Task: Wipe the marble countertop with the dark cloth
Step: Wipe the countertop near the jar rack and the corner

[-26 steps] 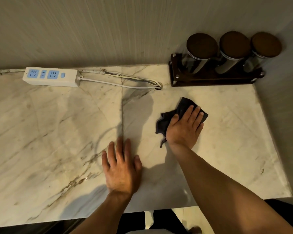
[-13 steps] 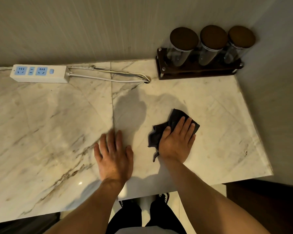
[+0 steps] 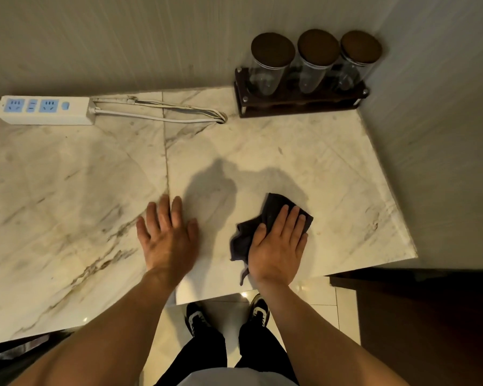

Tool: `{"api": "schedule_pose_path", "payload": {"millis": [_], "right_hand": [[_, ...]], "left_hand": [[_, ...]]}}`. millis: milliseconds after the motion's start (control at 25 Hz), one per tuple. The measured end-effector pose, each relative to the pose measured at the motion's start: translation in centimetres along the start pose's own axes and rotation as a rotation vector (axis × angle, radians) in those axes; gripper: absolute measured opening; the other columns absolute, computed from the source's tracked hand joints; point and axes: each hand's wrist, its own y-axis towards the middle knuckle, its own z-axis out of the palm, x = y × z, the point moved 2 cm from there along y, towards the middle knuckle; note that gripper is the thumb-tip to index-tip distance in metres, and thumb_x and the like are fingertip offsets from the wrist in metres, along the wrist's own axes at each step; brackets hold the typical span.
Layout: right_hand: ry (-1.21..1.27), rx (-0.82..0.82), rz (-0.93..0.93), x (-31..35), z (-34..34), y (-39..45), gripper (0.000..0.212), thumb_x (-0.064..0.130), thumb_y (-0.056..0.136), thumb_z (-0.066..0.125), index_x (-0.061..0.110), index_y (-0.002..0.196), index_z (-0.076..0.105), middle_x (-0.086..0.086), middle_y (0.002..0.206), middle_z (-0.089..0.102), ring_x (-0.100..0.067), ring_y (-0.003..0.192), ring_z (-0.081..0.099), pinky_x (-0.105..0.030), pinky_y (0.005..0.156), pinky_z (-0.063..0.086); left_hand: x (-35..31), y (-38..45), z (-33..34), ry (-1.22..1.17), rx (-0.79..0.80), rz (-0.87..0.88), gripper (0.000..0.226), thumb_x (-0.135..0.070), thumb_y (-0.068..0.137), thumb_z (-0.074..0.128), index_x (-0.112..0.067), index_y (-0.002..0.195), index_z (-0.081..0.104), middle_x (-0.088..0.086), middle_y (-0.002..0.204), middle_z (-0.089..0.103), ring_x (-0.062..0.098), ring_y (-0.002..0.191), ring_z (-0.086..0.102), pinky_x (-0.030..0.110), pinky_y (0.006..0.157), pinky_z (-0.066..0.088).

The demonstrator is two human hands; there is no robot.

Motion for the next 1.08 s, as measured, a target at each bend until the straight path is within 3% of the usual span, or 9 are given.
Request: {"api": "schedule_pose_path", "payload": {"millis": [200, 480, 760, 960, 1080], "right_hand": [[-0.038, 0.003, -0.118, -2.1, -0.4, -0.9, 0.064, 0.041, 0.095, 0.024, 0.009, 0.150, 0.020, -0.012, 0.157, 0.019, -0.026, 0.145, 0.014, -0.041, 0.116, 0.008], [-0.182, 0.105, -0.508, -6.2, -2.1, 0.4, 0.064, 0.041, 0.092, 0.030, 0.009, 0.147, 0.028, -0.012, 0.155, 0.027, -0.027, 0.143, 0.023, -0.044, 0.112, 0.016], [-0.281, 0.262, -0.960, -8.6, -4.0, 5.0, 0.065, 0.044, 0.094, 0.032, 0.016, 0.150, 0.015, -0.006, 0.158, 0.013, -0.021, 0.146, 0.009, -0.041, 0.114, 0.014], [-0.307, 0.317, -1.054, -8.3, -4.0, 7.2, 0.065, 0.043, 0.094, 0.033, 0.017, 0.151, 0.015, -0.005, 0.159, 0.011, -0.020, 0.147, 0.005, -0.039, 0.116, 0.009], [-0.308, 0.326, -1.100, -7.6, -3.9, 9.0, 0.065, 0.043, 0.094, 0.035, 0.017, 0.151, 0.016, -0.004, 0.159, 0.011, -0.020, 0.147, 0.004, -0.039, 0.116, 0.008]], "left_hand": [[-0.1, 0.1, -0.5, 0.005, 0.036, 0.002, 0.059, -0.045, 0.095, 0.031, -0.019, 0.147, 0.021, 0.007, 0.159, 0.013, 0.029, 0.144, 0.003, 0.050, 0.116, 0.001], [-2.0, -0.3, -2.2, -0.001, -0.065, -0.003, 0.054, -0.027, 0.082, 0.054, -0.011, 0.131, 0.038, 0.017, 0.141, 0.037, 0.038, 0.134, 0.025, 0.056, 0.112, 0.017], [-6.3, -2.3, -0.4, -0.132, -0.068, 0.127, 0.057, -0.031, 0.087, 0.038, -0.007, 0.139, 0.039, 0.017, 0.141, 0.043, 0.037, 0.134, 0.031, 0.052, 0.113, 0.020], [-7.8, -1.6, 0.8, -0.111, -0.057, 0.112, 0.057, -0.035, 0.090, 0.034, -0.004, 0.138, 0.041, 0.018, 0.139, 0.046, 0.038, 0.133, 0.035, 0.053, 0.113, 0.022], [-7.9, -1.5, 1.4, -0.030, -0.046, 0.118, 0.059, -0.038, 0.091, 0.032, -0.004, 0.138, 0.042, 0.019, 0.141, 0.045, 0.039, 0.135, 0.033, 0.049, 0.114, 0.014]]}}
